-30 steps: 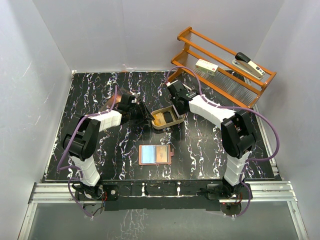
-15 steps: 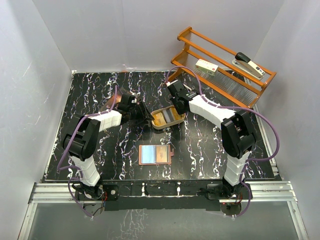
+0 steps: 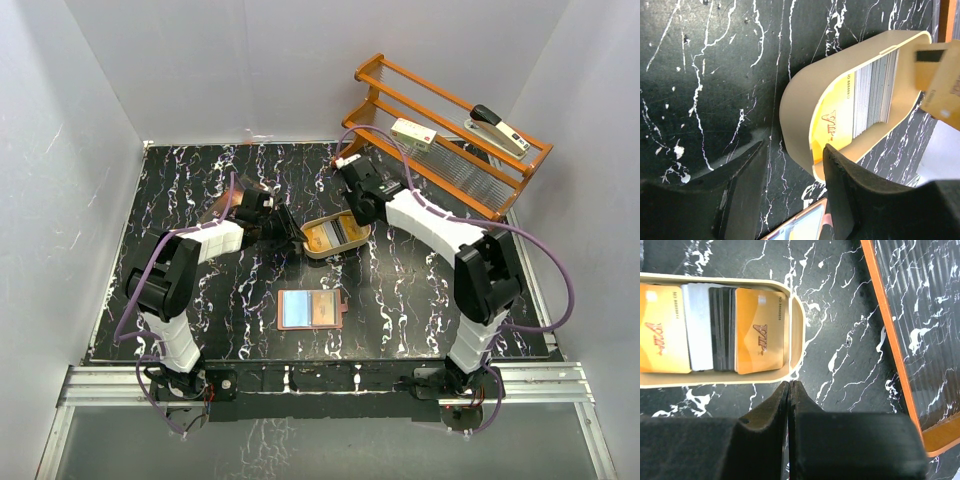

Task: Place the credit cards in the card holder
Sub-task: Pick up the credit card from the storage box.

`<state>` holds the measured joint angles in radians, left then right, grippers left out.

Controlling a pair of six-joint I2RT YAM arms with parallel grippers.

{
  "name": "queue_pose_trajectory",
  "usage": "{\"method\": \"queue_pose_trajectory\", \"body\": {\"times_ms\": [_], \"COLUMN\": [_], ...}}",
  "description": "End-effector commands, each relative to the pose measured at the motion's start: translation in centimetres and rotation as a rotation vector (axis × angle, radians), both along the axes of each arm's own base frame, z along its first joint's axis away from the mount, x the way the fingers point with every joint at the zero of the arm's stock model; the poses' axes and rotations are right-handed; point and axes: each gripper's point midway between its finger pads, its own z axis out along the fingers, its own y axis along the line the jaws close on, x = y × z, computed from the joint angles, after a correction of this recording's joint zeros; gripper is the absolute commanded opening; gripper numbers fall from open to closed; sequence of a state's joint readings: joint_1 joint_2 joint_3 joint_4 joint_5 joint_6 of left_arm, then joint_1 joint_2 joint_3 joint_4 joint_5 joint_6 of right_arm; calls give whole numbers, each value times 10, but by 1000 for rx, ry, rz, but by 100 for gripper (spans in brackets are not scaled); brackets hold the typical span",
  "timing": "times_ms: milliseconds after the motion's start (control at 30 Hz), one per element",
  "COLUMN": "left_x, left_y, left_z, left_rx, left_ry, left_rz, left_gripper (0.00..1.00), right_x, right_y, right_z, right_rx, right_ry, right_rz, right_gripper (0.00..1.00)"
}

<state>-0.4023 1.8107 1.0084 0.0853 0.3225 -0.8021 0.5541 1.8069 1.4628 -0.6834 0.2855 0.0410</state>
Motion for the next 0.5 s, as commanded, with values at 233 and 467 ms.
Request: {"method": "queue_pose_trajectory", "body": {"times_ms": [233,467], "left_x": [7,3], "left_y": [8,8], "left_z": [35,41], "left_rx": [28,19], "left_ry": [-59,-67], "left_rz": [23,15], "left_gripper": [51,51], "right_x": [-3,-11], "right_y": [17,24], "right_z": [69,58], "right_rx": [189,220], "right_ry": [-119,-69], "right_rz": [32,52], "right_gripper": [0,0]}}
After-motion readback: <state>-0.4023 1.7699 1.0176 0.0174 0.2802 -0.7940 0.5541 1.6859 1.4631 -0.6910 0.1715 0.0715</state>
